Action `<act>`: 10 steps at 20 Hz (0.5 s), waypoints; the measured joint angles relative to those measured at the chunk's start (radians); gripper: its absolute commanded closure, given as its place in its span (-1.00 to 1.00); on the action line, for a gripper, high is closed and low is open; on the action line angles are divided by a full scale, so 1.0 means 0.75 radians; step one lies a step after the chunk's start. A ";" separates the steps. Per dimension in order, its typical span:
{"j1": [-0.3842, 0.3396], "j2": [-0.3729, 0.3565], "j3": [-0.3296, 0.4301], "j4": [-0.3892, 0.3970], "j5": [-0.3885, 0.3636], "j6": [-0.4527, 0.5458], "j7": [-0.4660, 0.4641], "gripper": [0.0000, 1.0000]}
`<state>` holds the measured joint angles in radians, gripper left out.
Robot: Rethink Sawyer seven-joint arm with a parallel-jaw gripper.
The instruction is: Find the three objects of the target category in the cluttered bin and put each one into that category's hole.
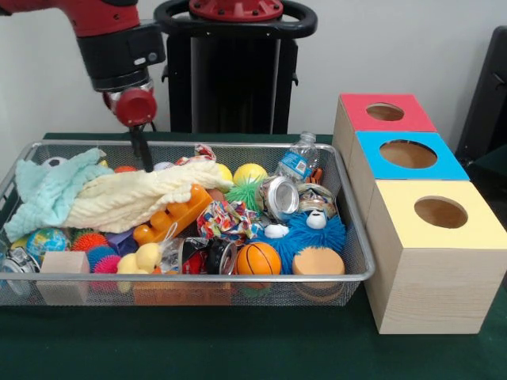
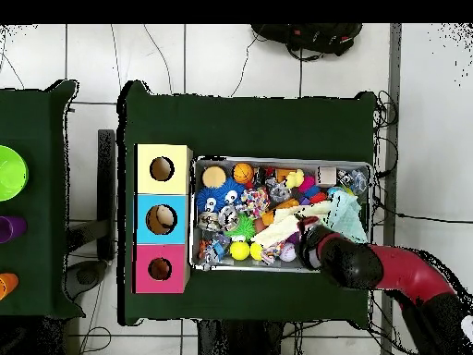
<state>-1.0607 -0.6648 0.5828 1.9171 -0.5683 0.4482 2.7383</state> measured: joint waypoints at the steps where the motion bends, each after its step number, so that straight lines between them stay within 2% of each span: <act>1: 0.011 0.001 -0.004 -0.036 0.003 0.000 0.000 -1.00; 3: 0.033 0.004 -0.013 -0.103 0.007 0.001 0.000 -1.00; 4: 0.066 0.019 -0.032 -0.185 0.007 0.001 0.000 -1.00; 6: 0.088 0.034 -0.045 -0.238 0.007 0.001 0.000 -1.00; 7: 0.125 0.070 -0.067 -0.331 0.006 0.001 0.000 -1.00; 9: 0.147 0.098 -0.077 -0.387 0.005 0.001 0.000 -1.00; 10: 0.170 0.135 -0.084 -0.450 0.005 0.001 0.000 -1.00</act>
<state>-0.9335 -0.5638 0.5197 1.5796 -0.5649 0.4486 2.7383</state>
